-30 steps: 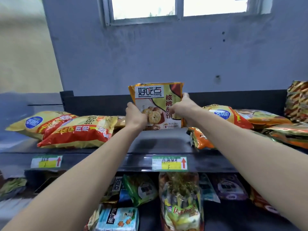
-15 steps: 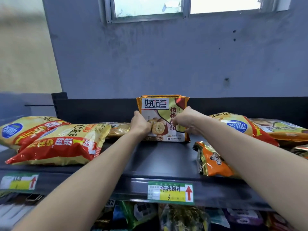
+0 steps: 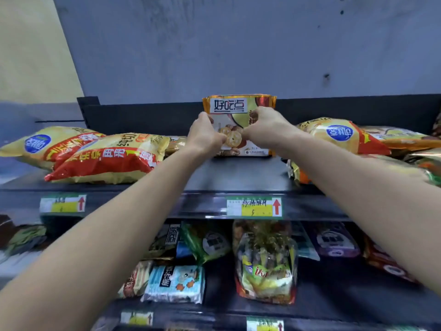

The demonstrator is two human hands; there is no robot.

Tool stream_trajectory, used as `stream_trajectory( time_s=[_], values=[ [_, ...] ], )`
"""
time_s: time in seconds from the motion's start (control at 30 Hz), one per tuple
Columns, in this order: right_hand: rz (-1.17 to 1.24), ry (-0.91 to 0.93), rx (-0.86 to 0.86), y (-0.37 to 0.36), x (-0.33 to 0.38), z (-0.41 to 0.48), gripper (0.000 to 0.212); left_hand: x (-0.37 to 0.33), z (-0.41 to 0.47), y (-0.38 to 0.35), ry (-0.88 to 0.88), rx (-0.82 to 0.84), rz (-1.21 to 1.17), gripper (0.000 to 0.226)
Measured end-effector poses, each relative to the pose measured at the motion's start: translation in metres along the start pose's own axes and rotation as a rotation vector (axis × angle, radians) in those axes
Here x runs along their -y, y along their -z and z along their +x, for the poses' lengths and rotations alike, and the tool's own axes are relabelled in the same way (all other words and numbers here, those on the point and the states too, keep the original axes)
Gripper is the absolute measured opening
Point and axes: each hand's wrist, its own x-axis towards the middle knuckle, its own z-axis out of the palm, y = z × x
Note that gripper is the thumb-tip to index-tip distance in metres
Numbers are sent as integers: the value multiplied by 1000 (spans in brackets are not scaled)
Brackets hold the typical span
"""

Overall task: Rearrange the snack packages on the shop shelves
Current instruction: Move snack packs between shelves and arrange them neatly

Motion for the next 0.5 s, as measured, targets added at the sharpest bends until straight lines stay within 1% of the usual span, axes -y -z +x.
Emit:
stream_trajectory(
  time_s=[0.07, 0.17, 0.3, 0.4, 0.5],
  values=[
    [-36, 47, -12, -7, 7, -24, 26, -1, -25, 10, -30, 28, -62, 38],
    [-58, 67, -30, -15, 15, -60, 22, 1, -65, 28, -81, 91, -118, 35],
    [-97, 94, -46, -27, 24, -106, 22, 10, -116, 60, -93, 181, -164, 27],
    [-82, 90, 14, -45, 27, -133, 28, 20, -151, 86, -86, 237, -165, 25],
    [-54, 71, 101, -71, 32, -156, 28, 39, -179, 108, -56, 276, -140, 20]
  ],
)
